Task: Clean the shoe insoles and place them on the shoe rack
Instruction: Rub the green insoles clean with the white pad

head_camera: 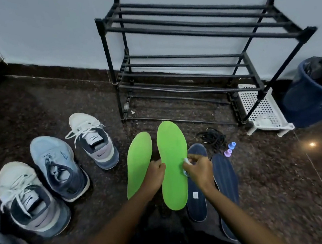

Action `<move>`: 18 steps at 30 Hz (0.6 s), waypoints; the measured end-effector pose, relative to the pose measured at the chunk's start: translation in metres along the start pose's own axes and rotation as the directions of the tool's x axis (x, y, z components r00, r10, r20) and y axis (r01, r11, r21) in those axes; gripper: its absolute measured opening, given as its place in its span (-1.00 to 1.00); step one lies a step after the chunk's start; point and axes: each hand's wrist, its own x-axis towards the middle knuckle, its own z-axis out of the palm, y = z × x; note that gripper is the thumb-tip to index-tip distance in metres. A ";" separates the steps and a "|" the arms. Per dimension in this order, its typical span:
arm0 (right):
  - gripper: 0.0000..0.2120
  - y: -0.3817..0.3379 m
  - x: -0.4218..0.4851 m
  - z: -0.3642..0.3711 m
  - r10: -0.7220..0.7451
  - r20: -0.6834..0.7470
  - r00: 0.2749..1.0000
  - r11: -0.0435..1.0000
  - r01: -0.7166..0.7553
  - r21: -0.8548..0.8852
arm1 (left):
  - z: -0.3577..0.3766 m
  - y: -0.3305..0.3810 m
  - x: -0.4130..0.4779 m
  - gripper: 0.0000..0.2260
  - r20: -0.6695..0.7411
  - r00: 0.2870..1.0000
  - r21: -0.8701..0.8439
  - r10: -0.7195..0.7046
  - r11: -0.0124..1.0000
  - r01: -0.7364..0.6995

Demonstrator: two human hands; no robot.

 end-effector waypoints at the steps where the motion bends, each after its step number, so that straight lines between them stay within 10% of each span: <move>1: -0.84 0.010 0.000 0.007 0.022 0.016 1.000 1.000 -0.022 0.001 | 0.002 -0.013 0.007 -0.75 0.017 1.000 0.022 -0.010 1.000 0.009; 18: -0.84 0.093 0.027 0.070 0.106 0.040 0.994 0.994 -0.107 0.024 | 0.031 -0.093 0.072 -0.73 0.039 0.999 0.298 0.016 0.954 -0.027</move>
